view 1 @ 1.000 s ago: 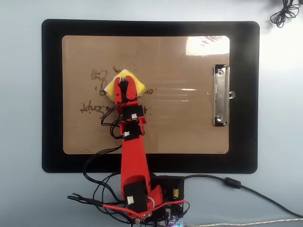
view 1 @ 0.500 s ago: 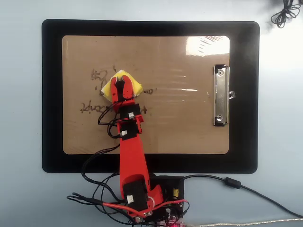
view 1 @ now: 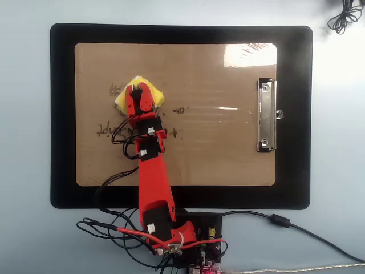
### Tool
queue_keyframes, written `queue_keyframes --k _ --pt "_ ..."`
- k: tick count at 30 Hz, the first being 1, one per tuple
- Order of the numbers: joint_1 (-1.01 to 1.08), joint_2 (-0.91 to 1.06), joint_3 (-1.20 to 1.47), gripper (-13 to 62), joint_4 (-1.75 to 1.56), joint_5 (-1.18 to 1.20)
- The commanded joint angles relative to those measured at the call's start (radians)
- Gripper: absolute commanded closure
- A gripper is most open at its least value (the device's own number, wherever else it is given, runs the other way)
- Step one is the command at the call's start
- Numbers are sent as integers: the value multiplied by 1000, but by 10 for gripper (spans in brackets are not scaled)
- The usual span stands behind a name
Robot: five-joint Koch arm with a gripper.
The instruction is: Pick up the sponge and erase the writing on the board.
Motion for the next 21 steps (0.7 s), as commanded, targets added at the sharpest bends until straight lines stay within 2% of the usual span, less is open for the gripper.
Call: queue_keyframes --k 1,3,5,9,11,14,17,18,21 --pt "-34 -160 -169 573 23 -5" --pt "-38 -325 -345 573 28 -6" --pt "-40 -305 -357 573 43 -8" --pt "-71 83 21 573 104 -11" --pt "-107 176 133 573 126 -21" --pt "-155 91 41 573 120 -54" --pt "-155 -189 -239 573 126 -55" --pt "-158 -227 -291 573 126 -55" --pt "-161 -127 -232 573 176 -60"
